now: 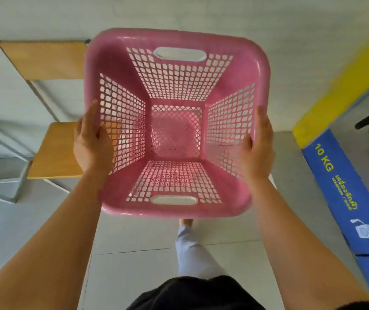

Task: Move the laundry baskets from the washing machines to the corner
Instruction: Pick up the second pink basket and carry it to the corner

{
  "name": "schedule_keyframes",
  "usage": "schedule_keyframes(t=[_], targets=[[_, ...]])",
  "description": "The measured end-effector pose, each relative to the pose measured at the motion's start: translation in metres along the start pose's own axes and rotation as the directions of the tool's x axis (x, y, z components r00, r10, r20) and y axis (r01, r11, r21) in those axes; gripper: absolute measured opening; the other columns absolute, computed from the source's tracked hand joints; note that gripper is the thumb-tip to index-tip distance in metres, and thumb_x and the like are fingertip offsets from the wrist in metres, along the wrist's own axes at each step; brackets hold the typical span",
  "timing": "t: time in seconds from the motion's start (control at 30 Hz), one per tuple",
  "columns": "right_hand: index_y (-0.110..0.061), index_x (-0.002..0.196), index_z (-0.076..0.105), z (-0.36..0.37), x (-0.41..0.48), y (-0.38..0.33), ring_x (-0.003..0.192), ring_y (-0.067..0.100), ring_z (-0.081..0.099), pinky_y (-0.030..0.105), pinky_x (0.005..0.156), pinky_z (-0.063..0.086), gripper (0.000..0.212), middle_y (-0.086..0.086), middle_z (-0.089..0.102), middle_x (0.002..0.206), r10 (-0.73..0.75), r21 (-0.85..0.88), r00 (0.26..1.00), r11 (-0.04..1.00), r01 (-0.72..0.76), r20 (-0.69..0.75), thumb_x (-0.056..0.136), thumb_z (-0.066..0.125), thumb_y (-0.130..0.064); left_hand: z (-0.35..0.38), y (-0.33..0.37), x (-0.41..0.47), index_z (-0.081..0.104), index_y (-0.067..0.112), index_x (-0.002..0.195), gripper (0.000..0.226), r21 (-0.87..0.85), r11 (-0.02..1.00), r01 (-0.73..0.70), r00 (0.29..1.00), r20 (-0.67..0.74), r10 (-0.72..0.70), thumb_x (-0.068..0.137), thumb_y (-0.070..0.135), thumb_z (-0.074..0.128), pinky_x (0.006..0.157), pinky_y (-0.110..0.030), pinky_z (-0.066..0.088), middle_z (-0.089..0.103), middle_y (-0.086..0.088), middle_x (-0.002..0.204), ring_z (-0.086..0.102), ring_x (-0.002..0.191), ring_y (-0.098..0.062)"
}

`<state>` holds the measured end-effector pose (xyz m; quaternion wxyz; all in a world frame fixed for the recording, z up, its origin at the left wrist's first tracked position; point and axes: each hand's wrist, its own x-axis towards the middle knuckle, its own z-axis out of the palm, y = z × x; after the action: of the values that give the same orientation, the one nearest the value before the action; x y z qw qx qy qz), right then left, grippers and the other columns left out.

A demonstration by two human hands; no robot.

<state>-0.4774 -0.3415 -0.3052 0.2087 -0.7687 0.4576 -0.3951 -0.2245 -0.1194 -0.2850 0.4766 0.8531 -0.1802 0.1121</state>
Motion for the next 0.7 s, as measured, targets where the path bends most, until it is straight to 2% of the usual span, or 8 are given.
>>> schedule_keyframes(t=[0.1, 0.17, 0.2, 0.23, 0.3, 0.37, 0.53, 0.7], targets=[[-0.037, 0.152, 0.023, 0.04, 0.035, 0.007, 0.107, -0.015, 0.034, -0.006, 0.055, 0.033, 0.073, 0.002, 0.035, 0.154, 0.002, 0.04, 0.999, 0.999, -0.004, 0.052, 0.092, 0.049, -0.003, 0.032, -0.009, 0.032, 0.044, 0.052, 0.133, 0.061, 0.008, 1.0, 0.03, 1.0, 0.001, -0.03, 0.083, 0.018, 0.046, 0.081, -0.022, 0.038, 0.06, 0.003, 0.124, 0.057, 0.107, -0.02], [-0.04, 0.151, 0.021, 0.07, 0.061, 0.015, 0.102, -0.018, 0.033, -0.006, 0.057, 0.032, 0.073, 0.001, 0.034, 0.155, 0.012, 0.042, 0.995, 0.999, -0.017, 0.103, 0.094, 0.049, -0.005, 0.058, -0.018, 0.055, 0.043, 0.053, 0.132, 0.061, 0.025, 0.998, 0.058, 0.998, 0.034, -0.058, 0.083, 0.018, 0.045, 0.082, -0.026, 0.04, 0.059, 0.005, 0.125, 0.058, 0.108, -0.02], [-0.042, 0.151, 0.02, 0.085, 0.074, 0.02, 0.106, -0.014, 0.038, -0.002, 0.066, 0.034, 0.073, -0.001, 0.033, 0.155, 0.021, 0.032, 0.991, 0.999, -0.026, 0.132, 0.094, 0.05, -0.006, 0.073, -0.023, 0.066, 0.043, 0.053, 0.133, 0.061, 0.045, 0.996, 0.075, 0.996, 0.053, -0.077, 0.083, 0.018, 0.045, 0.081, -0.027, 0.041, 0.058, 0.006, 0.125, 0.058, 0.108, -0.02], [-0.045, 0.15, 0.019, 0.099, 0.086, 0.024, 0.111, -0.006, 0.045, 0.009, 0.072, 0.039, 0.074, -0.002, 0.033, 0.155, 0.034, 0.025, 0.987, 0.999, -0.039, 0.16, 0.095, 0.05, -0.007, 0.087, -0.028, 0.076, 0.043, 0.053, 0.133, 0.061, 0.071, 0.993, 0.093, 0.992, 0.076, -0.098, 0.083, 0.018, 0.045, 0.08, -0.027, 0.04, 0.058, 0.006, 0.125, 0.058, 0.107, -0.021], [-0.049, 0.148, 0.017, 0.125, 0.105, 0.033, 0.119, 0.011, 0.053, 0.024, 0.077, 0.044, 0.073, -0.005, 0.033, 0.156, 0.072, 0.007, 0.974, 0.997, -0.075, 0.217, 0.096, 0.049, -0.01, 0.115, -0.036, 0.097, 0.042, 0.053, 0.133, 0.06, 0.136, 0.982, 0.129, 0.982, 0.12, -0.145, 0.085, 0.018, 0.045, 0.077, -0.028, 0.04, 0.058, 0.005, 0.123, 0.059, 0.104, -0.022], [-0.048, 0.149, 0.019, 0.152, 0.121, 0.044, 0.124, 0.017, 0.054, 0.032, 0.081, 0.05, 0.071, -0.005, 0.034, 0.155, 0.095, -0.011, 0.957, 0.995, -0.096, 0.274, 0.097, 0.049, -0.011, 0.141, -0.046, 0.114, 0.043, 0.053, 0.134, 0.06, 0.189, 0.969, 0.159, 0.969, 0.157, -0.189, 0.086, 0.018, 0.046, 0.076, -0.029, 0.041, 0.059, 0.005, 0.124, 0.061, 0.102, -0.024], [-0.043, 0.15, 0.021, 0.213, 0.152, 0.073, 0.113, 0.02, 0.061, 0.032, 0.074, 0.052, 0.07, -0.001, 0.038, 0.151, 0.143, -0.077, 0.917, 0.989, -0.123, 0.371, 0.096, 0.05, -0.01, 0.193, -0.073, 0.144, 0.042, 0.055, 0.133, 0.061, 0.275, 0.942, 0.193, 0.937, 0.233, -0.26, 0.086, 0.015, 0.048, 0.079, -0.032, 0.043, 0.056, 0.005, 0.13, 0.061, 0.106, -0.027], [-0.046, 0.149, 0.021, 0.261, 0.17, 0.093, 0.113, 0.023, 0.062, 0.037, 0.074, 0.055, 0.073, -0.002, 0.039, 0.151, 0.183, -0.126, 0.885, 0.982, -0.142, 0.429, 0.094, 0.051, -0.009, 0.232, -0.102, 0.166, 0.042, 0.058, 0.131, 0.062, 0.346, 0.902, 0.258, 0.892, 0.274, -0.36, 0.086, 0.016, 0.049, 0.077, -0.03, 0.042, 0.058, 0.0, 0.123, 0.06, 0.101, -0.026]])
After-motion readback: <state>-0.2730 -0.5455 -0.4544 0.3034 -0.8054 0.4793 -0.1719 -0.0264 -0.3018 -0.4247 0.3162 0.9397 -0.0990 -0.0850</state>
